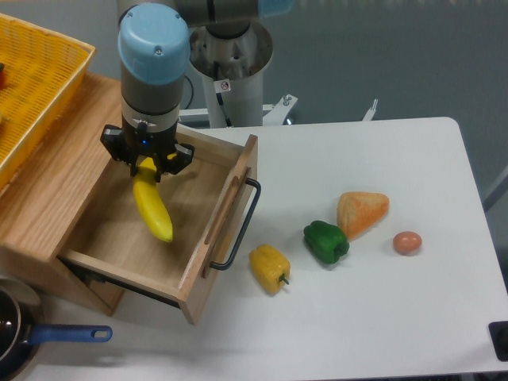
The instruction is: Place the banana in the top drawer
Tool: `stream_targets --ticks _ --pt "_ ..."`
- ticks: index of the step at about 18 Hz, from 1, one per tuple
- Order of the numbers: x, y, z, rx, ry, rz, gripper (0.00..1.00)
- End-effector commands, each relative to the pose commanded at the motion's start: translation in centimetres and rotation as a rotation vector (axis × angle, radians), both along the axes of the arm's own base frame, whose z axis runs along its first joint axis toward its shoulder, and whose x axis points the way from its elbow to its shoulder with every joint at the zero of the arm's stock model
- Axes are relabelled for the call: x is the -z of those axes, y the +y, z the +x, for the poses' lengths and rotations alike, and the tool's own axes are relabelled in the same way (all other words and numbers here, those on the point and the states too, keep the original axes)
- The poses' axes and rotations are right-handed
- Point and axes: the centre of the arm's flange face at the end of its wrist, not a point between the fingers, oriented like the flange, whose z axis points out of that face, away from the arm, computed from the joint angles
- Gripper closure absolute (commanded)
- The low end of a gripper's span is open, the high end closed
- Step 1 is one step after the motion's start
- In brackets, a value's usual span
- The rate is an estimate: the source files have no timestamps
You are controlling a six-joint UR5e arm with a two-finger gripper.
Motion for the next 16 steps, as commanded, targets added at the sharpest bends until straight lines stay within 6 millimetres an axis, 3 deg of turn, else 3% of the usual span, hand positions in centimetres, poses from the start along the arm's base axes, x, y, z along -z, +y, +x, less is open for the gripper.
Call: stream_targets --ticks 16 --pt "1.3 1.0 1.2 0.014 -0.013 -0.019 0.57"
